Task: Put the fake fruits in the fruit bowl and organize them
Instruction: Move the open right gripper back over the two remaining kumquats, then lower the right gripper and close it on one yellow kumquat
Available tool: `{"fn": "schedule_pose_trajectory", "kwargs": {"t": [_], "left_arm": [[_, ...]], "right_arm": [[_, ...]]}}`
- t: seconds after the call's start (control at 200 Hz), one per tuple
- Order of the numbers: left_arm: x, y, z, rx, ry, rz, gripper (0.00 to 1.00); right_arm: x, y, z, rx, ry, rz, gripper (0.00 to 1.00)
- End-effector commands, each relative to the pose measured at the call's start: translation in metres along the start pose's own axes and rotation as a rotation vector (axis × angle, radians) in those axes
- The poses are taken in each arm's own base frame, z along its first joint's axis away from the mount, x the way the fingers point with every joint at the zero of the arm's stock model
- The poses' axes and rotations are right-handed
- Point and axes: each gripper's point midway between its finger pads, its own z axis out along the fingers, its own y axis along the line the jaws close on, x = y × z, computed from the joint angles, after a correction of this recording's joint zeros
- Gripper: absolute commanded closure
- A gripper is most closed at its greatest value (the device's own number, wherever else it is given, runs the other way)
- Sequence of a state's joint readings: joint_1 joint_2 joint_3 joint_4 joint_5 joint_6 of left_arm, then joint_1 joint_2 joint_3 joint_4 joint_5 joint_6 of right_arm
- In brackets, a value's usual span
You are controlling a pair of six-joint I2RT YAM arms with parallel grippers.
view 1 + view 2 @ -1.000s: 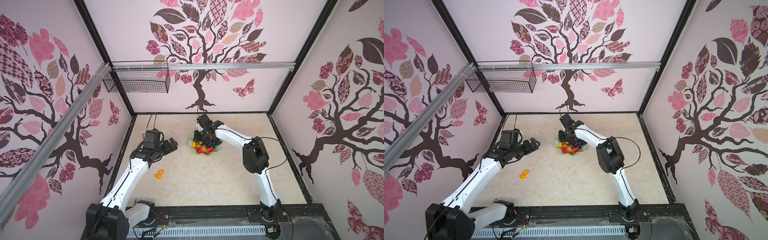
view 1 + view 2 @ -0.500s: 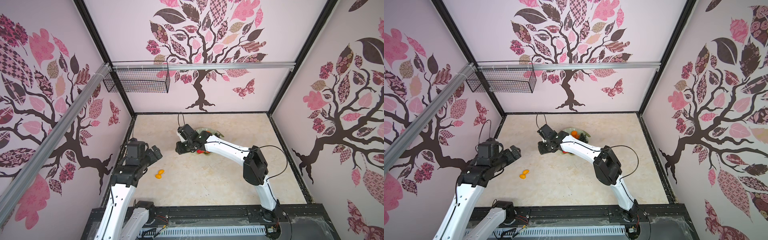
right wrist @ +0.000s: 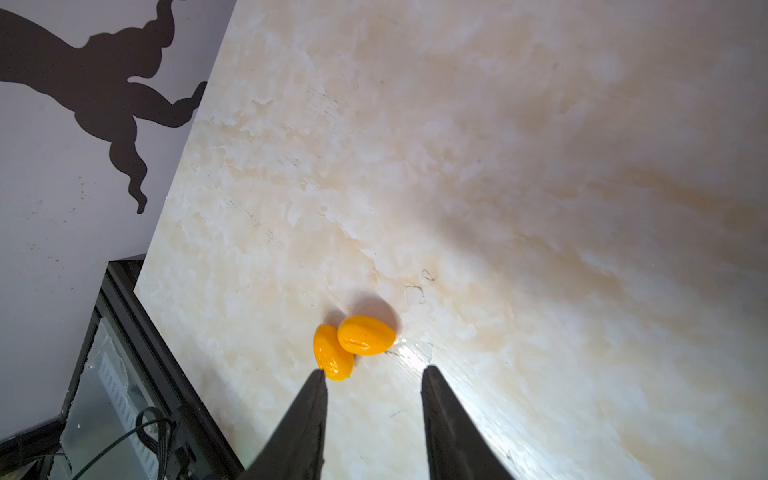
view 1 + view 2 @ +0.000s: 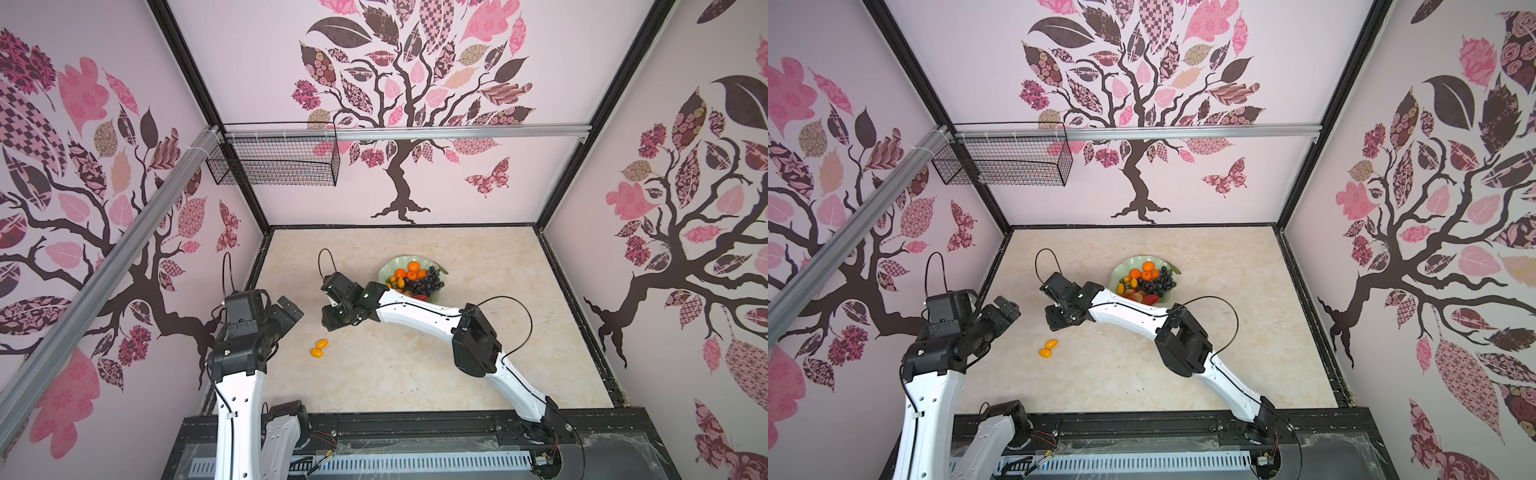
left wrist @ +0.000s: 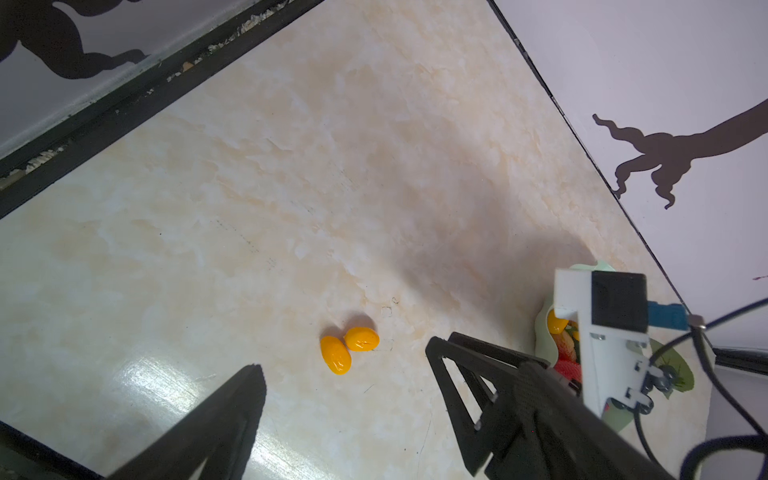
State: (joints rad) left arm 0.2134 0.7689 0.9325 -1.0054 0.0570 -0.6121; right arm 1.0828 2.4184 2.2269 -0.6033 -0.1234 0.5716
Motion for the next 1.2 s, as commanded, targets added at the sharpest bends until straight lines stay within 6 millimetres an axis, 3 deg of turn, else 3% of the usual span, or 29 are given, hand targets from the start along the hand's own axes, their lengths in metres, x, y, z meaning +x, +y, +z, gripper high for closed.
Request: {"fn": "schedule_pose_trajectory", "kwargs": {"t": [0.0,0.225,0.485,1.03,1.195], "left_arm": [[-0.001,0.002,-0.005,-0.007,-0.007,0.004,0.02],[-0.001,0.018,-0.011,-0.082,-0.037,-0.005,0.02],[-0.004,0.016,-0.012,-0.08,-0.039,-0.002,0.02],[0.012,0.012,0.001,-0.028,0.013,-0.014,0.02],[0.012,0.012,0.002,-0.024,0.013,-0.01,0.02]], "right_arm": [[0.012,-0.001,0.028,0.021,0.038,-0.032,0.58],[0.014,-0.004,0.053,0.029,0.04,-0.084,0.55],[0.025,-0.009,0.071,0.029,0.075,-0.115,0.51],[0.053,-0.009,0.082,0.024,0.156,-0.185,0.44],[0.066,-0.019,0.088,0.056,0.197,-0.206,0.43]]}}
